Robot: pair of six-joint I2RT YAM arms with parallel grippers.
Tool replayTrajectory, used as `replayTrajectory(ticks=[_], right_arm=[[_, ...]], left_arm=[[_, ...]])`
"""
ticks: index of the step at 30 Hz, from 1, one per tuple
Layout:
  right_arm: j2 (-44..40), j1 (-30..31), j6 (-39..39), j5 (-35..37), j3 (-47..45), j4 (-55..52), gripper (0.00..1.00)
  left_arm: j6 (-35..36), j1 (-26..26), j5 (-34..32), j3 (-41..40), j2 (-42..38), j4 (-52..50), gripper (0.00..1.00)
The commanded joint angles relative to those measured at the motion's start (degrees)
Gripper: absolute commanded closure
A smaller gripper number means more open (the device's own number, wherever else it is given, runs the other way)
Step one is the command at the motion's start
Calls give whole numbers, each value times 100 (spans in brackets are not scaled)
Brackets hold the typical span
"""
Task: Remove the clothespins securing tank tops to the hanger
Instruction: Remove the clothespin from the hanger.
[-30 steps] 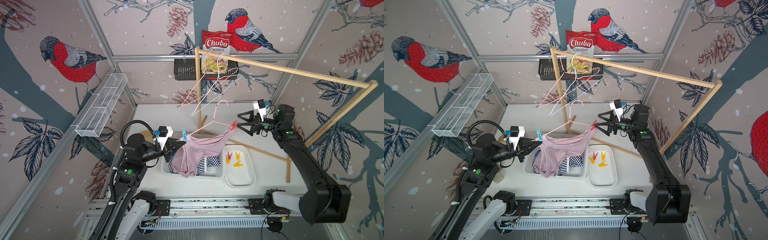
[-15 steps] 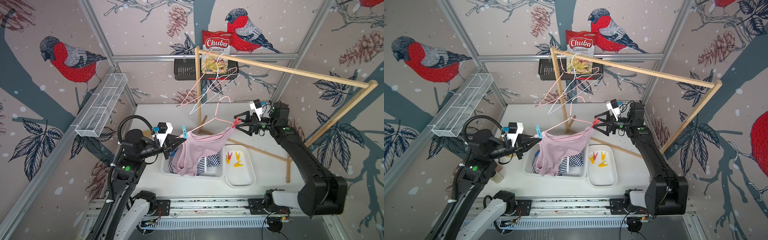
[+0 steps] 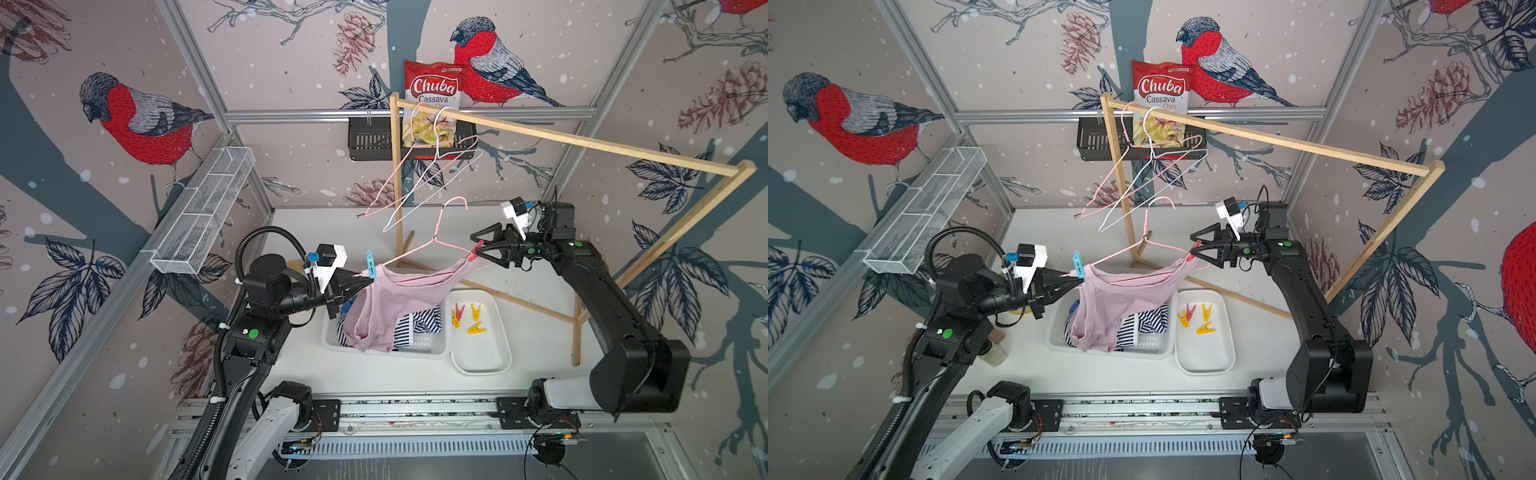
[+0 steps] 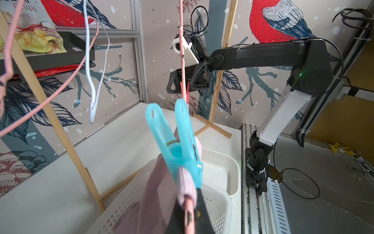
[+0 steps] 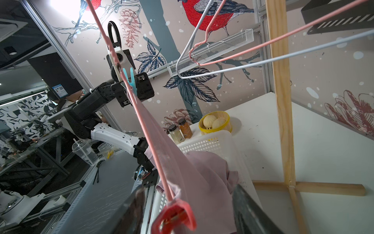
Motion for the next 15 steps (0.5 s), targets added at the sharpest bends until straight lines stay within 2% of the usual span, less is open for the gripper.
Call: replayTrajectory(ticks=[1, 3, 7, 15], right_arm=[[151, -35, -1315, -620, 253, -1399, 36], [214, 5, -1597, -619, 336, -1718, 39], [200, 52, -1647, -615, 300, -1766, 42], [165, 84, -1676, -620, 303, -1798, 60]], left_arm=[[168, 15, 169, 88, 27, 46, 100], [194, 10, 162, 97, 29, 43, 100], [194, 10, 156, 117, 69, 63, 100], [211, 14, 213, 141, 134, 64, 100]])
